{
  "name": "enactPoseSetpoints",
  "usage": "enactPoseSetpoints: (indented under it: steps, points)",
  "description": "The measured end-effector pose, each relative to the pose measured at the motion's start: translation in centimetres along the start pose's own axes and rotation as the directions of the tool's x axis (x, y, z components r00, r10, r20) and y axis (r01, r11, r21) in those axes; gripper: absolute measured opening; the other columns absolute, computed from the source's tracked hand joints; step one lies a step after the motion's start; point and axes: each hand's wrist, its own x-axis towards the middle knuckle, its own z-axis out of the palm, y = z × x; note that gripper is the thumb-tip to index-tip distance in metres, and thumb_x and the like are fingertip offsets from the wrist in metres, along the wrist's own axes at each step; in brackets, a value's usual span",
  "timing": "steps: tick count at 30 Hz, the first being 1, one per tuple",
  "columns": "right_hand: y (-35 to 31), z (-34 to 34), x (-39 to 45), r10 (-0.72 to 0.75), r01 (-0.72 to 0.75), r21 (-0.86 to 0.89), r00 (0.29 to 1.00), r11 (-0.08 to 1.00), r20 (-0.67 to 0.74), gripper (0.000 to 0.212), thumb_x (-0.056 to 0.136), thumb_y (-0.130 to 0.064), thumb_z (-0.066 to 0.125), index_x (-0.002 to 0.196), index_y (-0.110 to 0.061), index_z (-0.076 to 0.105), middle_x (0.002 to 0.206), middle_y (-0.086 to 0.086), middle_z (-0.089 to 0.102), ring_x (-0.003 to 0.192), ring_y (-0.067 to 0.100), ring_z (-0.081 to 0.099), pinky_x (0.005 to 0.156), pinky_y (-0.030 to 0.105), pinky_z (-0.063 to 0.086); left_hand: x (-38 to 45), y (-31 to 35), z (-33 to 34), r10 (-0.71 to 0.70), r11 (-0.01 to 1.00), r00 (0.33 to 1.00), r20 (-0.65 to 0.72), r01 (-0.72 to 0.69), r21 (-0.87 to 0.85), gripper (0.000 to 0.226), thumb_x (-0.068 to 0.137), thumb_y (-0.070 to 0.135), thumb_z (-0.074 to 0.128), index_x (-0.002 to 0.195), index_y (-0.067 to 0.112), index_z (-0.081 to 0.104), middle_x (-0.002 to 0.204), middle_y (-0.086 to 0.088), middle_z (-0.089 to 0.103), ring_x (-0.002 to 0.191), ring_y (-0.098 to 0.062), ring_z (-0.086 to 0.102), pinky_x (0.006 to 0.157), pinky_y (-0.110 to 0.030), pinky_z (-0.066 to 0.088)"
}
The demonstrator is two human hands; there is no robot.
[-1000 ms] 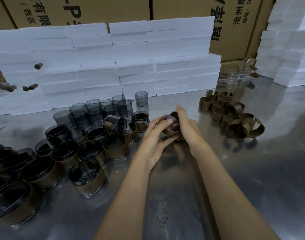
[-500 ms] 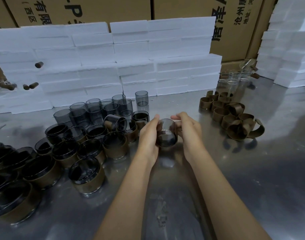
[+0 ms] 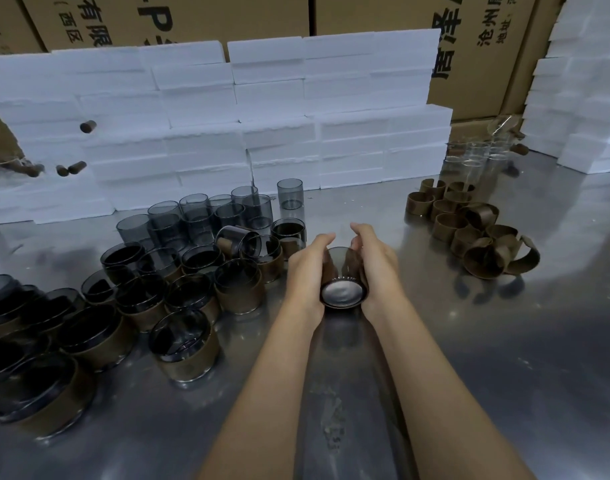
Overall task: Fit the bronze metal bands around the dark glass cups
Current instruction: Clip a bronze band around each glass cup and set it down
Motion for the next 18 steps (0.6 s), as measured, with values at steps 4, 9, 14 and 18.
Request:
enactPoseSetpoints:
  steps: [4,9,14,18]
  points:
    - [0.41,0.26,-0.26,-0.015,0.012,0.031,0.997,0.999,0.073,0.037,0.086,-0.026,0.076,0.060,-0.021,0.049,0.053,-0.004,0.043,0.049,0.014,0.044,0.050,0.023,0.041,0.01,-0.03,-0.37,-0.018,0.999,0.999,0.038,0.019,-0.047,0.047,0.089,0.023,0.073,0.047,0.024,0.051,0.051,0.006,0.041,0.049,-0.013,0.044,0.058,-0.028,0.038]
    - [0.29,0.25,-0.45,-0.056,0.052,0.043,0.993,0.998,0.106,0.044,0.085,-0.026,0.079,0.053,-0.025,0.048,0.053,-0.004,0.040,0.051,0.015,0.038,0.056,0.031,0.038,-0.19,-0.03,-0.32,-0.004,1.000,0.996,0.089,0.007,-0.028,0.059,0.091,0.035,0.072,0.041,0.026,0.042,0.053,0.006,0.032,0.047,-0.011,0.038,0.053,-0.027,0.035]
    - [0.15,0.18,-0.80,-0.069,0.069,0.003,0.990,0.998,0.124,0.053,0.087,-0.028,0.077,0.048,-0.025,0.042,0.050,-0.004,0.034,0.044,0.013,0.031,0.047,0.026,0.031,-0.54,0.24,-0.46,0.010,0.999,0.994,0.112,-0.013,0.030,0.064,0.095,0.048,0.065,0.048,0.026,0.027,0.052,0.004,0.019,0.042,-0.010,0.024,0.043,-0.023,0.023]
    - [0.00,0.11,-0.82,-0.065,0.069,-0.021,0.989,0.997,0.131,0.053,0.088,-0.028,0.076,0.050,-0.025,0.040,0.050,-0.003,0.032,0.042,0.013,0.027,0.045,0.025,0.027,-0.81,0.47,-0.40,-0.006,0.999,0.994,0.113,0.002,0.037,0.067,0.095,0.055,0.061,0.048,0.026,0.025,0.054,0.003,0.020,0.046,-0.013,0.024,0.051,-0.031,0.020]
